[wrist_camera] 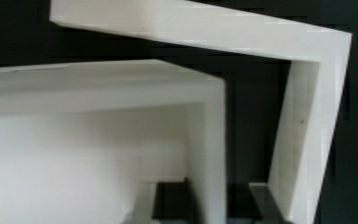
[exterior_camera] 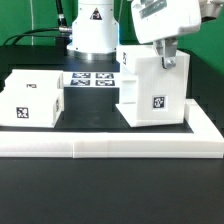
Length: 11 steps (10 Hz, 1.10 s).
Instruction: Assemble drawer
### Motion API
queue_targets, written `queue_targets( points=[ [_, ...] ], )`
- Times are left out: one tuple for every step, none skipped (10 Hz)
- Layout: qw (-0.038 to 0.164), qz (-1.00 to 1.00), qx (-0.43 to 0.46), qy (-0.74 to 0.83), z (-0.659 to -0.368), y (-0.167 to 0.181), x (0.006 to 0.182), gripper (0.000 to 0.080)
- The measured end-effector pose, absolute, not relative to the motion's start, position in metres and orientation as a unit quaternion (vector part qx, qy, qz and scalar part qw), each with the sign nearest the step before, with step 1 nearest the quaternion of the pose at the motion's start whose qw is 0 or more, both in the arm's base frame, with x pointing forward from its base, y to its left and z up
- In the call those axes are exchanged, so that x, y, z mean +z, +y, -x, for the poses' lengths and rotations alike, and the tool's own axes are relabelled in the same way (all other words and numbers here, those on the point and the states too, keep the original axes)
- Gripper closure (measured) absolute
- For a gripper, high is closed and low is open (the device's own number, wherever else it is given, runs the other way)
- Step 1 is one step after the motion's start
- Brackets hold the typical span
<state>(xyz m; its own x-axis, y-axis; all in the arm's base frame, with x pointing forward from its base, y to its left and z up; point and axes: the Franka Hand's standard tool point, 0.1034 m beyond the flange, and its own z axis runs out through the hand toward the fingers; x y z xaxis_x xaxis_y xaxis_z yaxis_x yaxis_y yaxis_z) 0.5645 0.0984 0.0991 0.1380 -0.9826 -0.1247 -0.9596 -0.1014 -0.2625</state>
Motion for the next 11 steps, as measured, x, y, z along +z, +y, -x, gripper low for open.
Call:
queue_targets(
  points=[
    [0.143, 0.732, -0.031, 0.665, -0.576, 0.102, 0.099, 0.0738],
    [0.147, 0.724, -0.027, 0.674, -0.589, 0.103, 0.099, 0.0738],
    [0.152, 0.718, -0.026, 0.679, -0.605, 0.104, 0.1, 0.0738],
    [0.153, 0.713, -0.021, 0.684, -0.618, 0.104, 0.1, 0.0738],
    [0.157, 0.71, -0.021, 0.687, -0.635, 0.102, 0.1, 0.0738],
    [0.16, 0.708, -0.022, 0.688, -0.647, 0.1, 0.1, 0.0738],
    [0.157, 0.707, -0.015, 0.689, -0.647, 0.1, 0.1, 0.0738],
    [0.155, 0.708, -0.008, 0.689, -0.647, 0.1, 0.1, 0.0738],
    [0.154, 0.709, -0.006, 0.688, -0.647, 0.1, 0.1, 0.0738],
    [0.154, 0.71, -0.006, 0.687, -0.647, 0.101, 0.1, 0.0738],
    [0.155, 0.711, -0.009, 0.686, -0.648, 0.101, 0.101, 0.0665]
  ],
)
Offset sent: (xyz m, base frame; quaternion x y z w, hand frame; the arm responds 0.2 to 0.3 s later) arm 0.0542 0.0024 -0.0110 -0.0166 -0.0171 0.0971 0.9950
